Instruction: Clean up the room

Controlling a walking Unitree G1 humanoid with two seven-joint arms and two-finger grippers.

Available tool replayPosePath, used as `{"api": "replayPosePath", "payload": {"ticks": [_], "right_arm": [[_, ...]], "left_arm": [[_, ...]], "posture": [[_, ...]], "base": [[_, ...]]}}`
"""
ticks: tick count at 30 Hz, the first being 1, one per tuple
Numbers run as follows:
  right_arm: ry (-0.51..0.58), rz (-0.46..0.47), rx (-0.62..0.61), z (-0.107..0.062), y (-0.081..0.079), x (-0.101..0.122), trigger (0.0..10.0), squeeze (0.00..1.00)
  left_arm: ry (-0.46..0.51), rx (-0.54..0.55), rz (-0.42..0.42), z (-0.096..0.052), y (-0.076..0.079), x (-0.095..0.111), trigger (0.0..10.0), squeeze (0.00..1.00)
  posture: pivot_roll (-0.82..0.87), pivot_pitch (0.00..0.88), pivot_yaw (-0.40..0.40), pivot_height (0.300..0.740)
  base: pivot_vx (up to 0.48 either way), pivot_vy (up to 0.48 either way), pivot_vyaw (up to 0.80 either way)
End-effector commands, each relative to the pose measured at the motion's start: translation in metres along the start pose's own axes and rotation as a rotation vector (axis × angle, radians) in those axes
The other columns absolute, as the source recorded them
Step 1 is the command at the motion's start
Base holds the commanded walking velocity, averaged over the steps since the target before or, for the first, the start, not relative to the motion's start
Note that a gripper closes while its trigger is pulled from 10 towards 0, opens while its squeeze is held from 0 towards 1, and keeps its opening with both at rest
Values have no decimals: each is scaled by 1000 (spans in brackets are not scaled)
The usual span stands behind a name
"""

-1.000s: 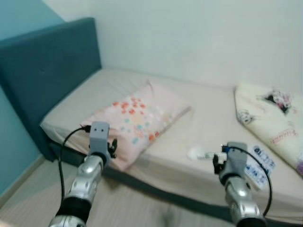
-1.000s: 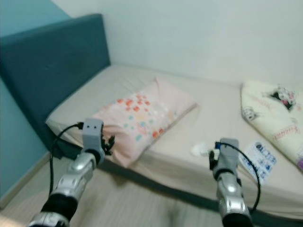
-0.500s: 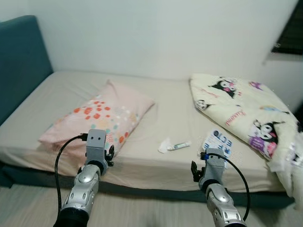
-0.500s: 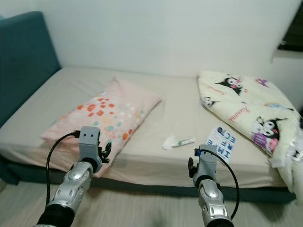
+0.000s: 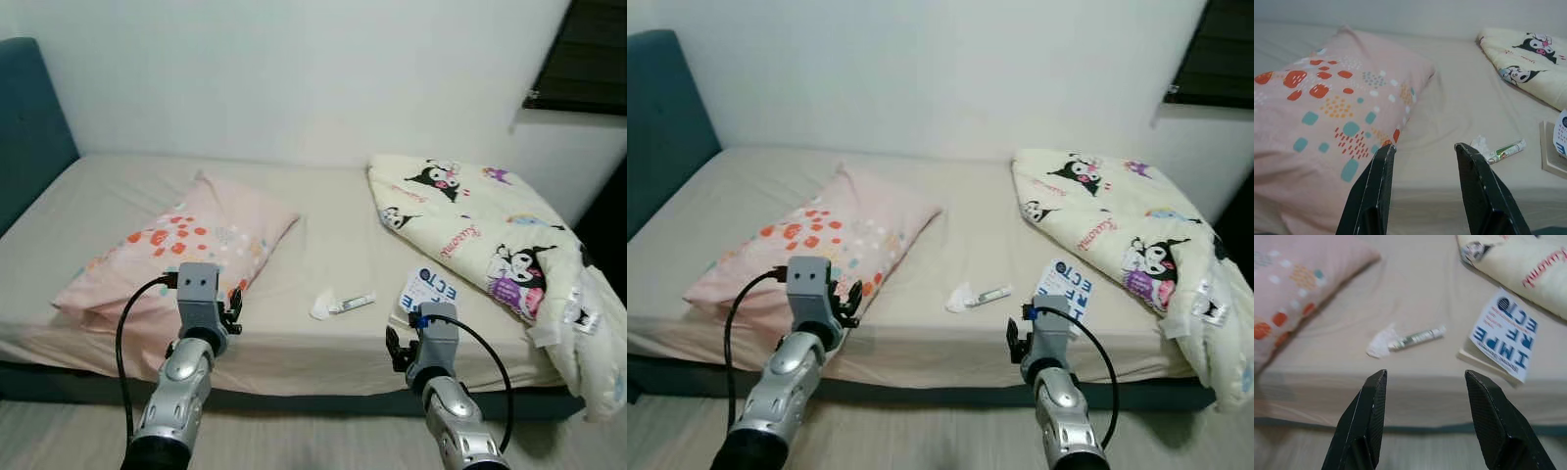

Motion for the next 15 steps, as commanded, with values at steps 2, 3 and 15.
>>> {"api": "replayPosePath", "payload": {"ticks": [2,3,15], "right_arm": [[41,4,19,0,-4,8,10000,0],[44,6,20,0,-5,9,10000,0],[54,12,16,-2,-4,9,10000,0]], "left_arm": [[22,-25,-4,-3,3,3,10000,0],[28,-33,-5,-3,4,5,10000,0],[54,-59,0,-3,10,12,10000,0]], "posture": [[20,0,-54,740],[20,0,-52,740],[26,0,-54,740]], "base": [[300,0,0],[315,0,0],[338,0,-131]]}}
Point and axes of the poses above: a point about 5 cm out from each wrist's last joint towards the gripper, its own z axis pointing out of the wrist towards the gripper, its own x axis along the axis of the wrist's last joint, y = z × x, the point moved 4 cm from there along z, pointing out of the wrist towards the gripper, and after that the axes turned 12 degrees about z, right-handed, at the moved point
